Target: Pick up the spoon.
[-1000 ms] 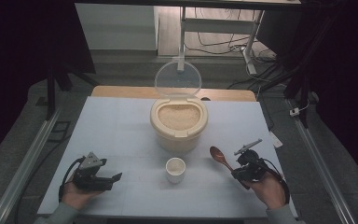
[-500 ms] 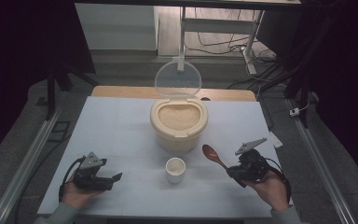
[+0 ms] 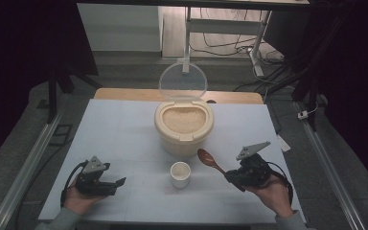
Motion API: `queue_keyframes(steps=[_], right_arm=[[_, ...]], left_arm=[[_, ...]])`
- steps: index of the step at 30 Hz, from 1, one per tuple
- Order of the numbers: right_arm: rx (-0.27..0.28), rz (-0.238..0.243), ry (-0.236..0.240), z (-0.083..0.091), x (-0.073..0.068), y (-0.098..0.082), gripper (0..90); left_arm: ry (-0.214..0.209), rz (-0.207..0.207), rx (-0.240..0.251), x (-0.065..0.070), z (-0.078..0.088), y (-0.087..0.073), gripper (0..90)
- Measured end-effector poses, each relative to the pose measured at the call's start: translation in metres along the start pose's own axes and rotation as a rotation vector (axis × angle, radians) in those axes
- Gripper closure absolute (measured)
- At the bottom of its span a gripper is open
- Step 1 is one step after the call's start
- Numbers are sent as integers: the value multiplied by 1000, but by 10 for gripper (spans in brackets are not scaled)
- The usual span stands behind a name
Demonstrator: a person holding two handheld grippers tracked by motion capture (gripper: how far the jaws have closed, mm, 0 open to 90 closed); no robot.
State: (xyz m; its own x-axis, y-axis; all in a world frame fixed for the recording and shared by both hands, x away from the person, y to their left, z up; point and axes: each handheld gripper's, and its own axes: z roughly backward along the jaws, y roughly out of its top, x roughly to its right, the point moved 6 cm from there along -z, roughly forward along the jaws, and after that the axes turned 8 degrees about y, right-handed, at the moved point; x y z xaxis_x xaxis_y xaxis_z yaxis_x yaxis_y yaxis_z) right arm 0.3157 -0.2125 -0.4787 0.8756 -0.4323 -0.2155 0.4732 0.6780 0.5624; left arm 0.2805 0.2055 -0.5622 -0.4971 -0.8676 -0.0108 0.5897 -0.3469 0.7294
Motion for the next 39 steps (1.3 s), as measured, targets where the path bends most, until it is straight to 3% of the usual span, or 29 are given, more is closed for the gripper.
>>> queue_keyframes(steps=[14, 26, 39], right_arm=[[-21, 82, 28, -14, -12, 21, 799], [-57, 196, 80, -35, -32, 57, 799], [-63, 228, 110, -52, -38, 67, 799]], left_arm=[[-2, 0, 1, 1, 0, 0, 158], [-2, 7, 2, 0, 1, 1, 157], [-9, 3, 0, 0, 1, 0, 158]])
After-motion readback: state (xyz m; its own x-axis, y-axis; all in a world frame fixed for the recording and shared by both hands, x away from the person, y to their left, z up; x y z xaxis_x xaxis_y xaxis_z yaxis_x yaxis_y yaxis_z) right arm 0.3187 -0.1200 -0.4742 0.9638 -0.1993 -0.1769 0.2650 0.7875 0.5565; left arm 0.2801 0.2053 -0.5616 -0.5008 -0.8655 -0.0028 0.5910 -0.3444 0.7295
